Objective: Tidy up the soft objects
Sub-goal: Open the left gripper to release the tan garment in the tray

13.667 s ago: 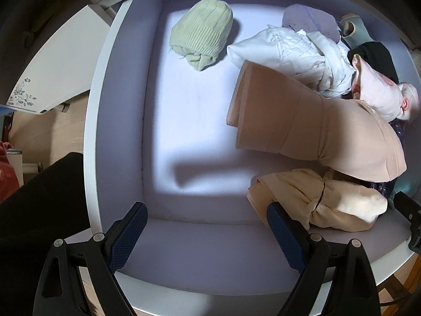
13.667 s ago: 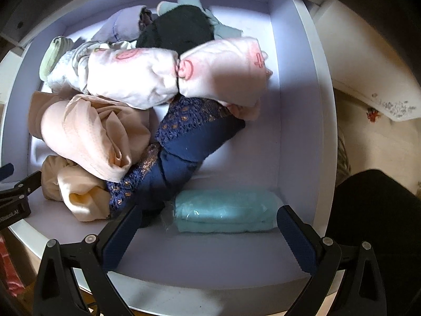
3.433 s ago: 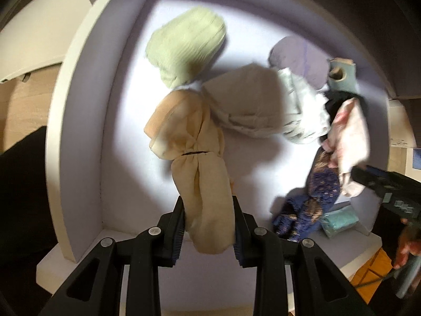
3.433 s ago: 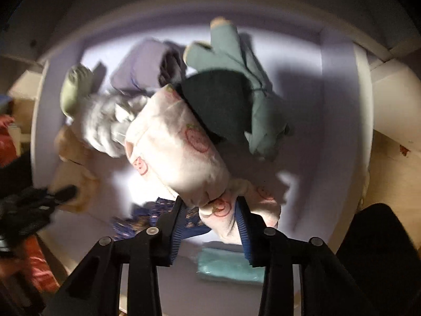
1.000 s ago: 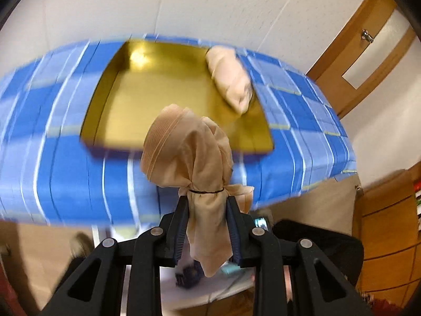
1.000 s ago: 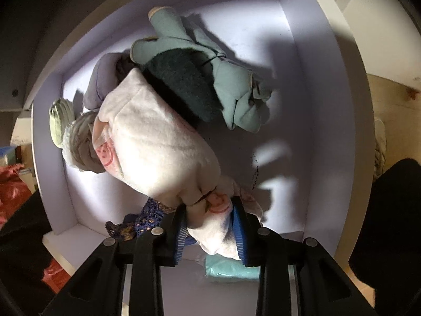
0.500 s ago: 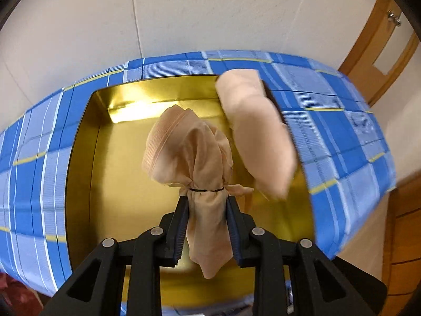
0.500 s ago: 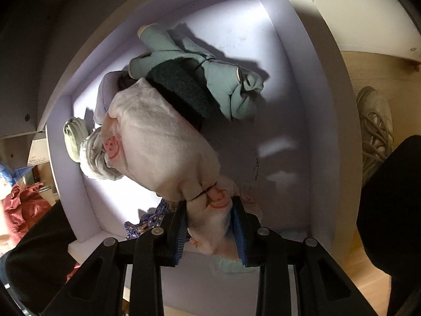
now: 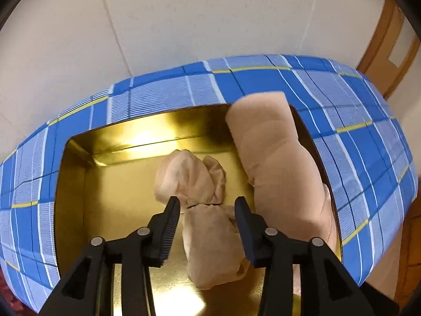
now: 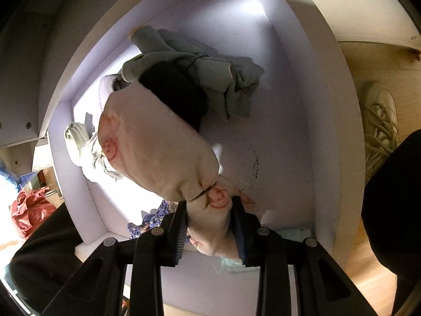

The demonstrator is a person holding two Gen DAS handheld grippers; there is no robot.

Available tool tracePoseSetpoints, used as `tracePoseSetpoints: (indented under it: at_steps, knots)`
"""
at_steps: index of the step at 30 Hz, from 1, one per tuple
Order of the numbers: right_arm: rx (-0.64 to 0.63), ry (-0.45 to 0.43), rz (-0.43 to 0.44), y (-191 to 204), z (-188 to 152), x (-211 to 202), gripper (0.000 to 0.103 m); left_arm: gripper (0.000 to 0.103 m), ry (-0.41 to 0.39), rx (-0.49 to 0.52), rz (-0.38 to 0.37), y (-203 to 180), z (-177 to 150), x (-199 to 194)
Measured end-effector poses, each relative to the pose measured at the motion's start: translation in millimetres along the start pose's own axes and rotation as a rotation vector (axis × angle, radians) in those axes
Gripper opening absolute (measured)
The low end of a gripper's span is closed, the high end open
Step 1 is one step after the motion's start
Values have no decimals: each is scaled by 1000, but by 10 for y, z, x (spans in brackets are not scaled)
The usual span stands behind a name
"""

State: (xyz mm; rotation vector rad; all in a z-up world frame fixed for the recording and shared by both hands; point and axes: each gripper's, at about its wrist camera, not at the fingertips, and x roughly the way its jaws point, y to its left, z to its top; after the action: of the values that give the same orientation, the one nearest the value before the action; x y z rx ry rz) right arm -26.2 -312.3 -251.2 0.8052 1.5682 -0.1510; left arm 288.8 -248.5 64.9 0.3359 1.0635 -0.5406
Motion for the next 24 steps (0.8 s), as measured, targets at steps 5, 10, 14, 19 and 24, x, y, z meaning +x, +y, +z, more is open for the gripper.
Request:
tracePoseSetpoints:
  at_steps: [5, 10, 14, 19, 24]
  knots:
    - [-3, -4, -2, 36, -18, 33, 32, 61, -18, -61, -16, 150, -120, -123]
    - [-4, -10, -6, 100, -46, 45, 32, 61, -32, -95, -29, 302, -350, -316]
    - [-8, -16, -13, 124, -60, 42, 32, 61, -47, -85, -36, 368, -577, -466]
    - [-9, -23, -19, 127, -69, 38, 32, 61, -94, -31, -72, 337, -992, -774]
    - [-20, -27, -40, 162, -88, 61, 32, 62, -141, 41, -94, 266, -1514, -1029]
